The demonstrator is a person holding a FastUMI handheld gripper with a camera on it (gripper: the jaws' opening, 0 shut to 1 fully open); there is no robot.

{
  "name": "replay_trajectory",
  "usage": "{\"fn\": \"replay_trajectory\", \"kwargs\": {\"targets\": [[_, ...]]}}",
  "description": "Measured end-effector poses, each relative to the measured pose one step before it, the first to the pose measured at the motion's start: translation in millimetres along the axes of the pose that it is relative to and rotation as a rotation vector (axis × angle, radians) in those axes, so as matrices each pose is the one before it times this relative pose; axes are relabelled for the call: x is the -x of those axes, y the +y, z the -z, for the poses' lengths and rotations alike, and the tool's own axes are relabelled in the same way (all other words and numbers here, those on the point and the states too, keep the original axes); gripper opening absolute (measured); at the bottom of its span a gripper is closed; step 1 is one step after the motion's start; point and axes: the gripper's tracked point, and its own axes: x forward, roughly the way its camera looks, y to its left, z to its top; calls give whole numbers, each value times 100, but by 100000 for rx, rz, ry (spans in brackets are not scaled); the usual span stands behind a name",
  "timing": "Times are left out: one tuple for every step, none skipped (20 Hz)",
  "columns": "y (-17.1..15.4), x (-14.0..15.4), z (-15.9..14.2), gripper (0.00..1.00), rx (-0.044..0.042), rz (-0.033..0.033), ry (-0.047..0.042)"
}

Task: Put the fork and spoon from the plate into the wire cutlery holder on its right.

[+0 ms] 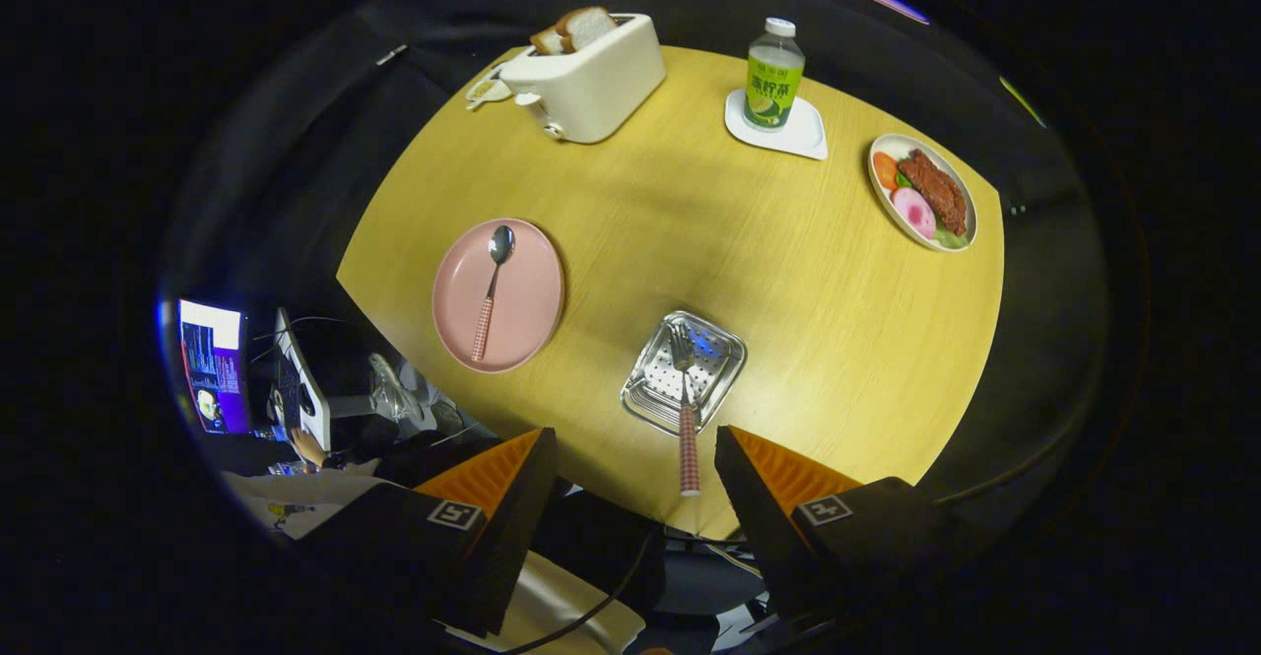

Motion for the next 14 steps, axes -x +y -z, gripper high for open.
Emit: {"fn": "replay_trajectory", "kwargs": {"targets": [[851,232,-15,100,993,120,-3162],[843,181,178,100,541,224,-2449],[775,70,-19,100,390,148,-3330],[826,20,-208,100,1105,134,-3673],[747,-77,-348,100,1521,877,-3955],[1011,-229,-242,100,1745,375,-3505],[923,-70,-293,100,1730,352,-2929],[838,-17,-286,100,1308,551,-2952],[981,-156,-315,100,1149,184,-2582],[907,-264,-494,100,421,212,-2550],[963,-318,-485,100,240,252,-2365],[1102,-480,-409,100,28,-43,-1890],[1118,-507,-477,100,-192,-528,-1730],[1246,-545,-237,100,-245,-576,-1183]]}}
